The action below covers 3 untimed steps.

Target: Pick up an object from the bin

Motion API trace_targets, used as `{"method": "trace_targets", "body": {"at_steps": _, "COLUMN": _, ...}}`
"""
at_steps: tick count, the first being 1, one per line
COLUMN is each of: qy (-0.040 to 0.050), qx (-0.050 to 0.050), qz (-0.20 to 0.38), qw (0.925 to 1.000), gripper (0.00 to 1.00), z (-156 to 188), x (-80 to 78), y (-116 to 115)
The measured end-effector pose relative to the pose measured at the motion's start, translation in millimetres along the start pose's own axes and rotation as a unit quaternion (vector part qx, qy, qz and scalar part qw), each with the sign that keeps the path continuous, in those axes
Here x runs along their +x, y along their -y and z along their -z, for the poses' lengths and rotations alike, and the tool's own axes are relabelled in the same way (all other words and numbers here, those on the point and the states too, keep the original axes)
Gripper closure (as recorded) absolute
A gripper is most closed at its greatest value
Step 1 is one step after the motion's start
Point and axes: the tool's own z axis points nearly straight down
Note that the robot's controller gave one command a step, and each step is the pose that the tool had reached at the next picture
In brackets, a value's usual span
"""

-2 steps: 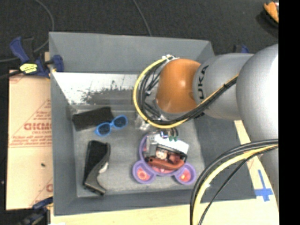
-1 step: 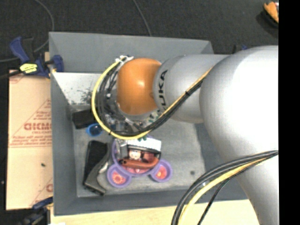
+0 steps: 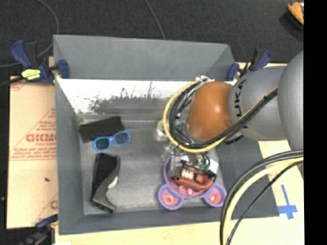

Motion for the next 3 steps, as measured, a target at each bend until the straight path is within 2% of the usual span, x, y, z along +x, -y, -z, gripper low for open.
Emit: {"method": "trace_targets", "body": {"at_steps": 3, "qy": 0.0006, "qx": 0.0, "qz": 0.002, "qw": 1.0, "gripper": 1.0, "z": 5.9, "x": -0.7, "y": -1.9}}
